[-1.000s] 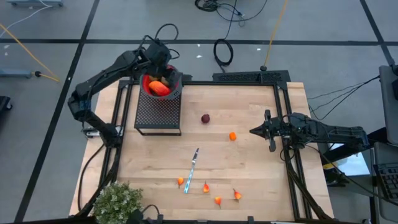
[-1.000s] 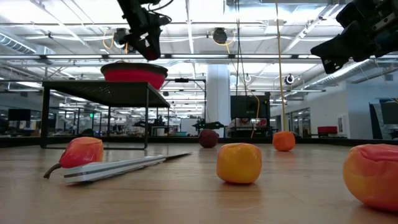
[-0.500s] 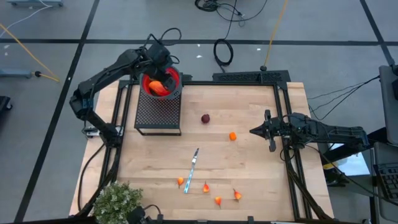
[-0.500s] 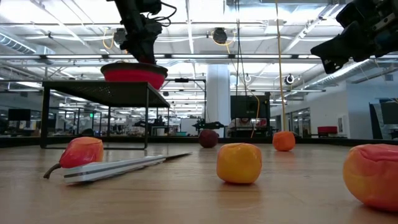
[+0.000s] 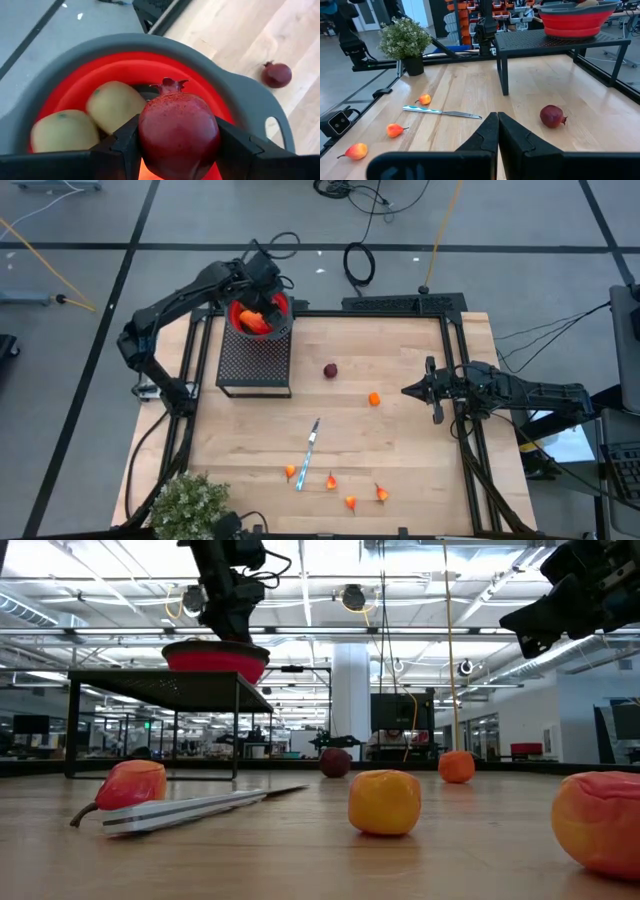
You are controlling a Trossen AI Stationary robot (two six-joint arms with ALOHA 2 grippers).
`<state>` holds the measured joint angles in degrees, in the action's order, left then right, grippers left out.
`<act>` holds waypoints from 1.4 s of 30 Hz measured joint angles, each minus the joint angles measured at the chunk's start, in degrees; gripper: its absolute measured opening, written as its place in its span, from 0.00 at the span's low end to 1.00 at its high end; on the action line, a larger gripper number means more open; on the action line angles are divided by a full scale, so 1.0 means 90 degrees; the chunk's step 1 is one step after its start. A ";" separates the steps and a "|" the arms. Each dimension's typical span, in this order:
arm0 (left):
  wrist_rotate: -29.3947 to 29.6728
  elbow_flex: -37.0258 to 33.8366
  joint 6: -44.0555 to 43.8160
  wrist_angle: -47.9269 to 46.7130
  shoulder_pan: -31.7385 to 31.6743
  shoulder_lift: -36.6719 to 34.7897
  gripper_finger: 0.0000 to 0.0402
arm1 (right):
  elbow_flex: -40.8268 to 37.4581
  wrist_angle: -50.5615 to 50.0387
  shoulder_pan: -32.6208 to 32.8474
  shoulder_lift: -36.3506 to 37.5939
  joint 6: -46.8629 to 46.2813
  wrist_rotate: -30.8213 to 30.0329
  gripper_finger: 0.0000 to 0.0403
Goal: Pick & Place Fruit
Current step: Put the red pomegranate into the red strainer bowl on the shelf
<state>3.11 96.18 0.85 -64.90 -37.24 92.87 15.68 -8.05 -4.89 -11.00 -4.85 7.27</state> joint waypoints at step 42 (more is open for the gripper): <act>-0.0055 -0.0002 0.1046 -0.0204 0.0129 0.0361 0.48 | 0.0000 0.0002 0.0000 0.0002 -0.0002 0.0000 0.00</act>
<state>2.61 96.16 10.26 -66.74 -36.07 96.12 15.68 -8.03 -4.89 -10.98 -4.86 7.27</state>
